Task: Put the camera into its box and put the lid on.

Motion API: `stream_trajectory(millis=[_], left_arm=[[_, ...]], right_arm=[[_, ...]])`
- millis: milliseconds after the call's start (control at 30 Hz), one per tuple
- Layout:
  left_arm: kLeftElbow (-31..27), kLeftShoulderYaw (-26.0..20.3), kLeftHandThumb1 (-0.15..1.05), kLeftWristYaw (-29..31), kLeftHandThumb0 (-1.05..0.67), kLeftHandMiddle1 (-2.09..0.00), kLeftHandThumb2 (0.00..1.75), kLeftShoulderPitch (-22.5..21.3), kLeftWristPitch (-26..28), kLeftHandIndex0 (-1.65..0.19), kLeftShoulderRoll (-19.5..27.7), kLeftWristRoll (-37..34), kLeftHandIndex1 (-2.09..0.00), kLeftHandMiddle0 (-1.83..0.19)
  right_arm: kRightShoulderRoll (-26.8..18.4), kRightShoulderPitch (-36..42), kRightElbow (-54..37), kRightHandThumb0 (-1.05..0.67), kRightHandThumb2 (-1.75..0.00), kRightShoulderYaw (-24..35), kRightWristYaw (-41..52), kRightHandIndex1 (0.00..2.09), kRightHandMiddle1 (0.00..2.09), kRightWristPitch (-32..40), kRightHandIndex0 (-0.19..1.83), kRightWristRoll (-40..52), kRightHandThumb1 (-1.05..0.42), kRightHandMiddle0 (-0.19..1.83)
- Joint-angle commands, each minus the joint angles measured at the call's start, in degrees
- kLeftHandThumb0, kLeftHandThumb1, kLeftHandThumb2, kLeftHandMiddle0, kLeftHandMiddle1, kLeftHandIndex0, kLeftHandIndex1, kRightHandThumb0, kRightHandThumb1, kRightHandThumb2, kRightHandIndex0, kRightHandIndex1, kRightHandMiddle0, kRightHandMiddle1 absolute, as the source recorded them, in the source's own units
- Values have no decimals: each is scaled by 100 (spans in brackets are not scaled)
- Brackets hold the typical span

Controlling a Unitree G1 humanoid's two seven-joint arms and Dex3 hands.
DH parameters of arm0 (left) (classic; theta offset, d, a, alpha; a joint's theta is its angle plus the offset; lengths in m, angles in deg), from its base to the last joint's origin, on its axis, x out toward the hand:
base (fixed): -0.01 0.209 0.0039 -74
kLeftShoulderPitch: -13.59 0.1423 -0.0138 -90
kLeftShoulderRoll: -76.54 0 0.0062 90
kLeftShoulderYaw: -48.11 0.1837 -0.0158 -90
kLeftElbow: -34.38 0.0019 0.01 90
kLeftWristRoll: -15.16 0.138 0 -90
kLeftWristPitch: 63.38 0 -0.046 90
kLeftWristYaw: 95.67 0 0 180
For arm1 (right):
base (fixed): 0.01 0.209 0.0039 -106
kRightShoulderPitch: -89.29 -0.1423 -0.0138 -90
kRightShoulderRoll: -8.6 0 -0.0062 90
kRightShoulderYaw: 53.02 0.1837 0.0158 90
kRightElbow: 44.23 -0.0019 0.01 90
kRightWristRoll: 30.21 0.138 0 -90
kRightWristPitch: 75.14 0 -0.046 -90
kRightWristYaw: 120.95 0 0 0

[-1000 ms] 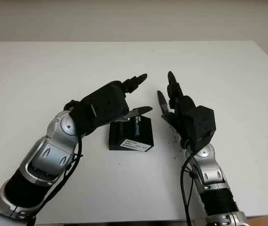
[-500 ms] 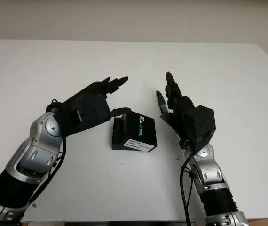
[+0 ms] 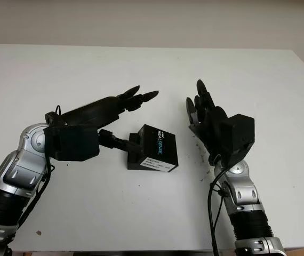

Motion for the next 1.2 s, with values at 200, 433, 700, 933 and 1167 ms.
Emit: stream_trajectory(millis=[200,433,700,933,1167], left_arm=[[19,21,89,263,-90,-3,4,63,-188,16,-81,-13,-2,12],[103,122,88,119,-93,-4,5,156,-448,18,-334,215,-3,14],[508,300,88,-341,-91,-7,5,200,-1080,15,-581,749,-6,9],[841,442,85,-682,-87,-8,5,182,-1560,11,-763,1083,-8,5],[1138,568,83,-1022,-84,-11,5,41,-1915,6,-792,1580,-10,2]], right_arm=[[-220,-327,-132,-59,-63,259,216,2,2,95,-18,307,-105,-18],[-297,-398,-177,-61,-61,358,385,0,0,60,-19,483,-105,-19],[-216,-294,-272,-57,-64,307,197,1,1,198,-19,383,-105,-19],[-245,-256,-256,-57,-65,277,275,0,0,168,-19,438,-105,-19],[-238,-208,-273,-57,-66,284,347,0,0,142,-19,470,-105,-19]])
